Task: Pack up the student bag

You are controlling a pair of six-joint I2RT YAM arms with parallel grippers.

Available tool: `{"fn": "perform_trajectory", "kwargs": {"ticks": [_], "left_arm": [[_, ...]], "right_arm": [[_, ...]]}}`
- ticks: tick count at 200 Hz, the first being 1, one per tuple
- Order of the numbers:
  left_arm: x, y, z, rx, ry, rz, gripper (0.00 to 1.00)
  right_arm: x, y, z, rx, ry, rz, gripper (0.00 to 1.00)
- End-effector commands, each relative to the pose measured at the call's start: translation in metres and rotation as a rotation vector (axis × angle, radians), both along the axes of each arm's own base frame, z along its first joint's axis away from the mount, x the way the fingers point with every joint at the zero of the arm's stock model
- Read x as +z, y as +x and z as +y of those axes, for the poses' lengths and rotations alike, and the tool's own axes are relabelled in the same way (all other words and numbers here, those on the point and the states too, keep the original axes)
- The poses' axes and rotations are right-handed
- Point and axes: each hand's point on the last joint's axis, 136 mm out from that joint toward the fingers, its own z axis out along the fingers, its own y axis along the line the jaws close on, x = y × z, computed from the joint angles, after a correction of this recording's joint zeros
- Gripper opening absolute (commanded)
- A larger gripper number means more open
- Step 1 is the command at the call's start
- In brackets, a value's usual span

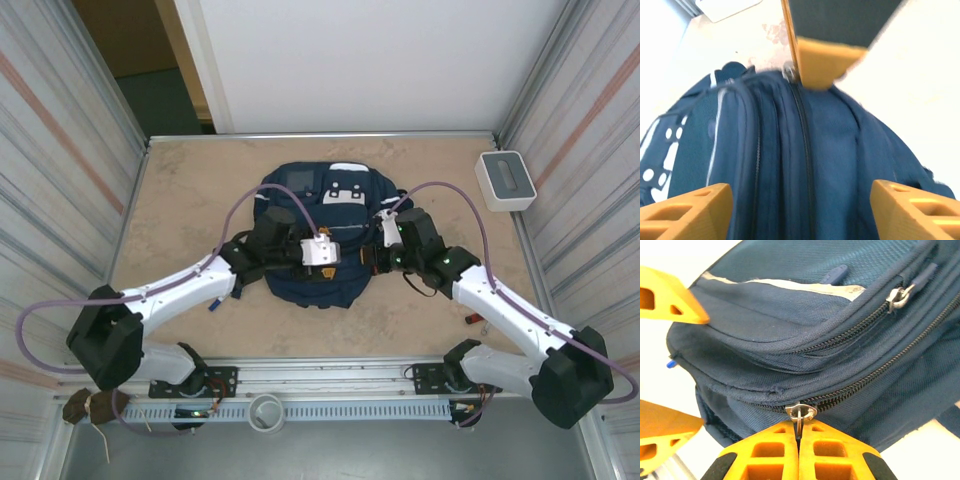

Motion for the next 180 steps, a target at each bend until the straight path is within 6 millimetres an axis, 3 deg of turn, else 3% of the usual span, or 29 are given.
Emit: {"fn": "perform_trajectory", "kwargs": {"ticks": [1,24,35,42,77,91,117,132,153,180], "left_arm": [[-0.006,0.015,-0.004,0.031,0.075,-0.031,0.63],[-0.010,0.021,-0.003,0.024,0.085,-0.020,0.32],[-0.004,0.017,-0.001,-0.009,0.049,-0.010,0.11],[0.003,0.014,0.001,-0.031,0.011,-0.009,0.05],[0.047,-0.008,0.019,-0.150,-0.250,0.006,0.01],[0.050,-0.009,0.026,-0.152,-0.289,0.014,0.01],[0.029,0.004,0.032,-0.085,-0.226,0.041,0.05],[0.019,0.015,0.035,-0.020,-0.183,0.065,0.20],[0.011,0.021,0.037,0.072,-0.119,0.079,0.52],[0.007,0.005,0.024,0.088,-0.033,0.018,0.71]], "right_arm": [[0.061,0.000,0.023,0.061,0.147,-0.130,0.00],[0.053,-0.002,0.018,0.058,0.105,-0.130,0.00],[0.044,0.001,0.009,0.031,0.059,-0.126,0.00],[0.036,0.006,-0.001,0.001,0.027,-0.117,0.00],[-0.005,0.042,-0.068,-0.233,-0.115,0.018,0.00],[-0.012,0.050,-0.078,-0.258,-0.121,0.044,0.00],[0.001,0.050,-0.058,-0.189,-0.030,0.025,0.00],[0.010,0.046,-0.048,-0.151,0.006,0.008,0.00],[0.023,0.037,-0.036,-0.110,0.052,-0.013,0.00],[0.039,0.025,-0.022,-0.066,0.096,-0.044,0.00]]}}
